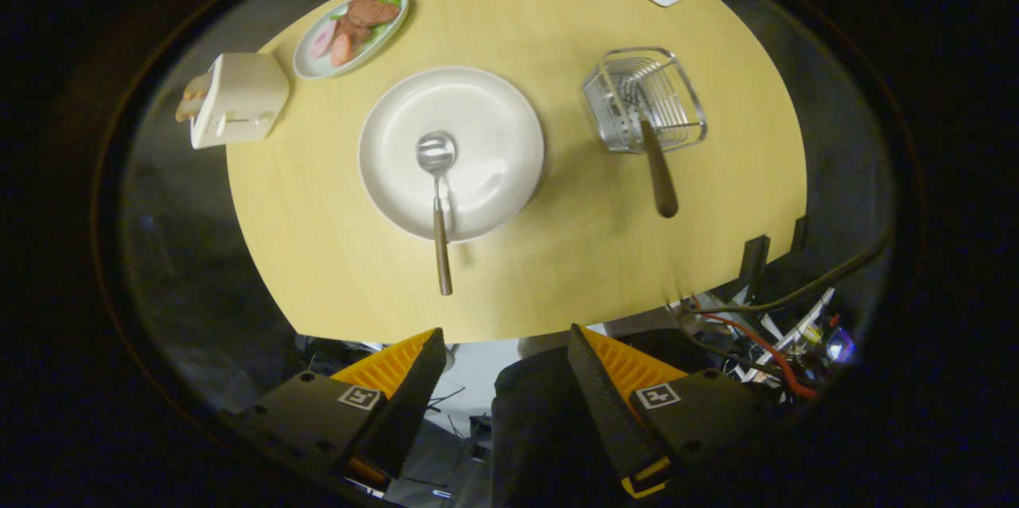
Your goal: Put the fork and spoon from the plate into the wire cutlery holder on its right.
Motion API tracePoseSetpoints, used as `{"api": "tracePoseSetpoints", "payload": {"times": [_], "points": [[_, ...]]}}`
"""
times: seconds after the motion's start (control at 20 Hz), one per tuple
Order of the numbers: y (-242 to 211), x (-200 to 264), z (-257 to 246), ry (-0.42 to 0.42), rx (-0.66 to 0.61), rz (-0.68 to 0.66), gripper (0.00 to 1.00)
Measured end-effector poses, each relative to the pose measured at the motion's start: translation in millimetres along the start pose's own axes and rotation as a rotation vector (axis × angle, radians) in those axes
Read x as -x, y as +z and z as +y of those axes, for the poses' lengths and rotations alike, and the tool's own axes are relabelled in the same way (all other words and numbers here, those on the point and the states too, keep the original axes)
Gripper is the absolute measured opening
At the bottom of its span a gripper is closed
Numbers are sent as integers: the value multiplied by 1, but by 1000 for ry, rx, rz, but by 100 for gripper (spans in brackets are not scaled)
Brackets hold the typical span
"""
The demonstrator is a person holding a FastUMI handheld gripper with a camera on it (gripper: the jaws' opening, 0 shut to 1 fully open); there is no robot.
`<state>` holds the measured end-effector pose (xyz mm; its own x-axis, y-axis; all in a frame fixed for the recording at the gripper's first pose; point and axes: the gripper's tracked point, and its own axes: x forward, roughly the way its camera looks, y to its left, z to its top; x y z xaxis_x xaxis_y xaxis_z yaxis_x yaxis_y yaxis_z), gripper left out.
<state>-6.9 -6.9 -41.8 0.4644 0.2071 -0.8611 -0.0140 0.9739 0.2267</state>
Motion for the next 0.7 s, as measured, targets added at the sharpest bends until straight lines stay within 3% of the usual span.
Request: {"api": "tracePoseSetpoints", "payload": {"times": [0.35,0.7], "points": [[-1,-67,63,33,10,-24,97],[16,-130,74,-33,63,-51,95]]}}
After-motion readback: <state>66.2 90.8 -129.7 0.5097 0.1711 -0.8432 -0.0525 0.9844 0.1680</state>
